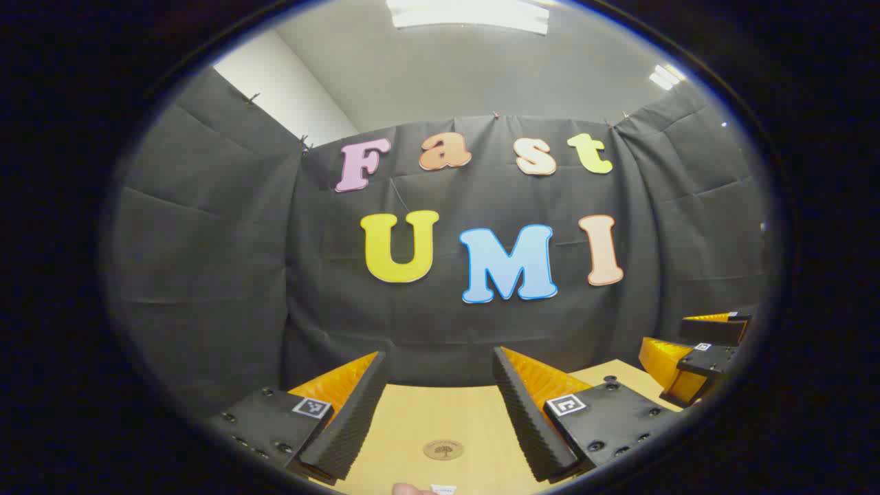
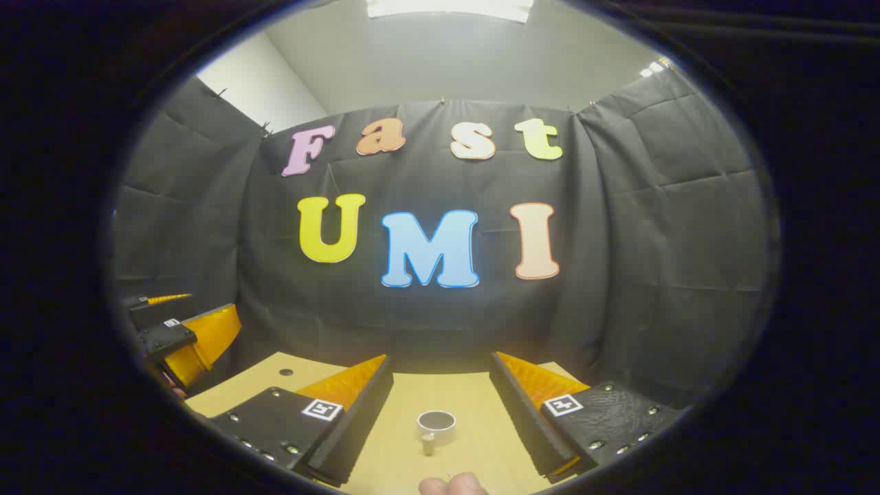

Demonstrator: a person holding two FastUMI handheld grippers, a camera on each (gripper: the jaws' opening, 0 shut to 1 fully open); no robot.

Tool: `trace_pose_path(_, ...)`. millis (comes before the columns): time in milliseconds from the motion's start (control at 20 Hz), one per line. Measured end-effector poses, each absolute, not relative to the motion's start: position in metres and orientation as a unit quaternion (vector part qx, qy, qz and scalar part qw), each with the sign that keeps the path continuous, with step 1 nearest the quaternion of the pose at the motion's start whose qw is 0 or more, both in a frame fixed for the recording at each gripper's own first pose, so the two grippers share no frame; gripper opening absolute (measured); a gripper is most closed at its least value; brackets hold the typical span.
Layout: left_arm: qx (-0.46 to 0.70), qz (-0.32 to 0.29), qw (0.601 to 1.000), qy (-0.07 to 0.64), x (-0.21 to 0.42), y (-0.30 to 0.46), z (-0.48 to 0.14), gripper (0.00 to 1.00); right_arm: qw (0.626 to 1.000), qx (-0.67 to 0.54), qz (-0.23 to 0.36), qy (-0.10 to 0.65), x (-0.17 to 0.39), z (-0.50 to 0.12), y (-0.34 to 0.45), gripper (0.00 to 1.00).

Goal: Put the toothbrush and toothpaste on the desktop into the cup, then pick up the cup and place it on the coaster on the desktop.

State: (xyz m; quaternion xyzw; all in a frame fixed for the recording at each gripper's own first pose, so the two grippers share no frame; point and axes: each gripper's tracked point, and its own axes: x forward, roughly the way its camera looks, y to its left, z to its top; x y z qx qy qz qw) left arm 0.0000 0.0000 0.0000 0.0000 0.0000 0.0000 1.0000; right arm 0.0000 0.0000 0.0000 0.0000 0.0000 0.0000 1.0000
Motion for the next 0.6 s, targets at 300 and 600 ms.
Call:
trace_pose_path(300, 0.003, -0.014, 1.000, 0.003, 0.007, -0.012, -0.003, 0.98, 1.000, -0.006, -0.010, -0.005, 0.001, 0.003, -0.010, 0.91)
trace_pose_path(600, 0.009, -0.012, 1.000, 0.015, 0.013, -0.012, -0.010, 0.98, 1.000, -0.009, -0.008, 0.000, 0.002, -0.001, -0.008, 0.93)
